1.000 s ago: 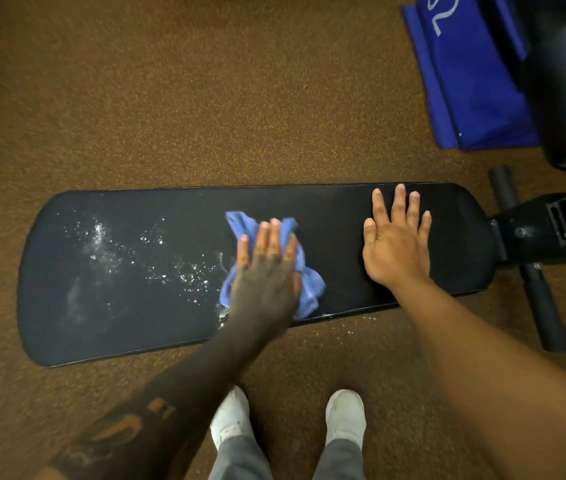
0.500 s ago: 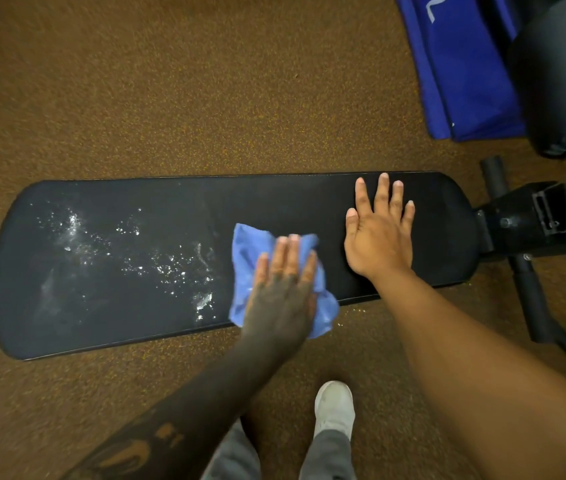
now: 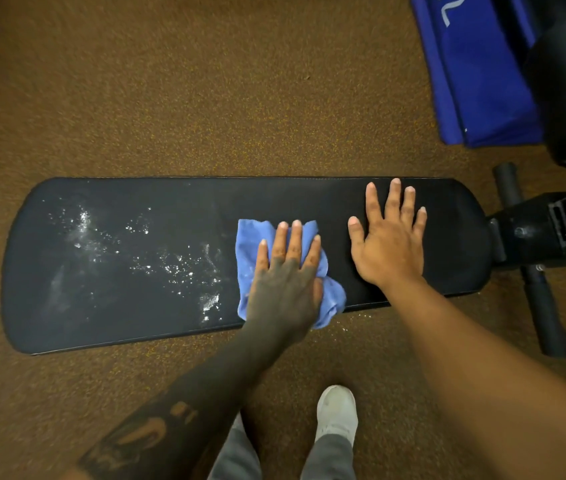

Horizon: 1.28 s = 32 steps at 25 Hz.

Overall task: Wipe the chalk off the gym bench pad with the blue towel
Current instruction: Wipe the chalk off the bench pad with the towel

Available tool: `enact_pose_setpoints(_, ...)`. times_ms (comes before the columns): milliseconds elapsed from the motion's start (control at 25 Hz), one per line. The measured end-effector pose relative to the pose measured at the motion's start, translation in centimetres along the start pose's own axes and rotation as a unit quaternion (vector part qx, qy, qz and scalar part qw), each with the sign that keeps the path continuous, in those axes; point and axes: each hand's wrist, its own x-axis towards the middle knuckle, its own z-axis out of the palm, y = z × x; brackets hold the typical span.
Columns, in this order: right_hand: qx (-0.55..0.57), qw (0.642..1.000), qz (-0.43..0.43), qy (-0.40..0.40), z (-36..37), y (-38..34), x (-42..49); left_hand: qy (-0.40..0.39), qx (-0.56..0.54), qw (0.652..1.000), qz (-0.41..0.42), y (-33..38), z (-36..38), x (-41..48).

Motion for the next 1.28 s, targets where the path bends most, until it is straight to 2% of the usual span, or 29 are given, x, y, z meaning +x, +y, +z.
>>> enact_pose_setpoints(80,-0.013,1.0,-0.022,-0.013,0.0,-0.6,-0.4,0.011,0.011,1.0,0.003,-1.4,-0.3,1.8)
enact_pose_setpoints(200,-0.027,0.998,-0.056,-0.017,0.6,-2.5,-1.8,0.04,-0.016,0.991,-0.126,-7.7,-1.6,5.0)
enact_pose_setpoints(280,-0.031,0.998,-0.051,-0.02,0.8,-3.3,-2.1,0.06,-0.035,0.983,-0.172,-10.8,-2.2,4.8)
enact_pose_setpoints(400,-0.038,0.998,-0.043,-0.018,0.7,-3.2,-2.1,0.071,-0.095,0.973,-0.197,-10.0,-2.1,1.6)
enact_pose_setpoints(520,-0.039,0.998,-0.042,-0.016,0.8,-3.3,-2.1,0.033,-0.056,0.985,-0.161,-7.7,-1.3,0.5)
enact_pose_setpoints(720,-0.037,0.998,-0.038,-0.018,0.6,-3.4,-2.1,0.037,0.021,0.995,-0.086,-10.3,-1.8,5.4)
enact_pose_setpoints(880,-0.031,0.998,-0.042,-0.018,0.6,-3.4,-2.1,0.051,-0.021,0.99,-0.128,-12.7,-1.9,4.5)
enact_pose_setpoints(1000,-0.036,0.998,-0.037,-0.019,0.5,-3.5,-2.1,0.04,-0.043,0.987,-0.151,-11.3,-1.5,0.8)
enact_pose_setpoints(1120,-0.036,0.998,-0.033,-0.026,0.6,-4.9,-1.8,0.027,-0.043,0.99,-0.134,-9.9,-1.6,0.8)
enact_pose_setpoints(1280,-0.034,0.999,-0.033,-0.025,0.9,-6.3,-1.4,0.028,-0.003,0.996,-0.089,-11.8,-1.9,3.3)
